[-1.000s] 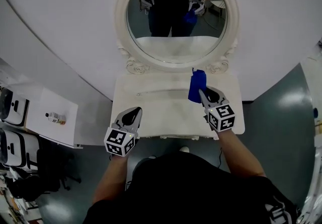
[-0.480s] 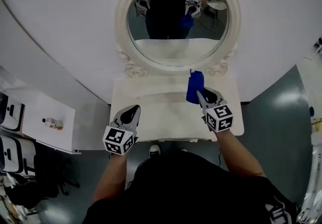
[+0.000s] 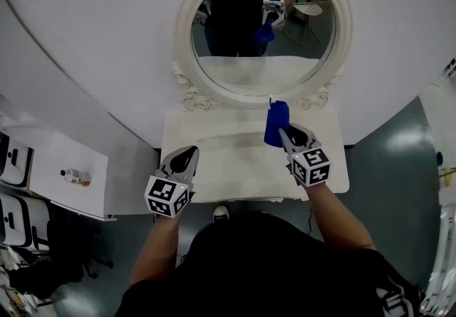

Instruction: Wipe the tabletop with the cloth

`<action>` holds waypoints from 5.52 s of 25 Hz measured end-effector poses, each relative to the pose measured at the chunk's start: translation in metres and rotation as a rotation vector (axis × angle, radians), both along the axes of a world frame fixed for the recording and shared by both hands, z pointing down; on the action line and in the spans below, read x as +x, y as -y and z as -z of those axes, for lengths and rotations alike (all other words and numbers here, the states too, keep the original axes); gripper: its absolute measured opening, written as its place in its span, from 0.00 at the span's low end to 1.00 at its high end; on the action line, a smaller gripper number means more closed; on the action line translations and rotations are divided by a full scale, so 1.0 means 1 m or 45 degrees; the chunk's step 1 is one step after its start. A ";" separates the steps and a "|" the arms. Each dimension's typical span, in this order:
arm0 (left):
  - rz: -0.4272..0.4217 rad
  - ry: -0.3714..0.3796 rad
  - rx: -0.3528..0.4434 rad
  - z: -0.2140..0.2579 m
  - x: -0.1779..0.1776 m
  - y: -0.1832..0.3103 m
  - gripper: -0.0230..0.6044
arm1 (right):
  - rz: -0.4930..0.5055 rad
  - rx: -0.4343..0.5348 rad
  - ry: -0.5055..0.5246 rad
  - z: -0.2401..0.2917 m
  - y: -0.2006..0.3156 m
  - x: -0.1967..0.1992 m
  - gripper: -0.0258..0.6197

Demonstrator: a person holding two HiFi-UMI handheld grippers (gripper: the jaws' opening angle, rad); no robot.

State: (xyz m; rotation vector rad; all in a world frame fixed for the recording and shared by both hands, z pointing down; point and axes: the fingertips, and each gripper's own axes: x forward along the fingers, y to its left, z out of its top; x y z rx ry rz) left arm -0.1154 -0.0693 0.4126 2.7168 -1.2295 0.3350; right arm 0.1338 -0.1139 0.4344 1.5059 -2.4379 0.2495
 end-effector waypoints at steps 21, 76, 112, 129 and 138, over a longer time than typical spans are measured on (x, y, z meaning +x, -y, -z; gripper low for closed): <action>0.270 0.004 -0.110 -0.039 -0.149 0.001 0.05 | 0.324 -0.420 0.027 -0.145 0.065 -0.195 0.12; 0.059 0.044 -0.242 -0.100 -0.181 0.057 0.05 | 0.268 -1.014 -0.288 -0.392 0.065 -0.293 0.12; -0.386 0.058 -0.242 -0.093 0.179 0.096 0.05 | -0.349 -1.110 -0.152 -0.394 0.001 0.218 0.12; -0.386 0.080 -0.257 -0.101 0.223 0.086 0.05 | -0.709 -1.106 -0.216 -0.390 -0.037 0.402 0.12; -0.312 0.055 -0.236 -0.095 0.203 0.083 0.05 | -0.670 -1.083 -0.214 -0.375 -0.028 0.379 0.12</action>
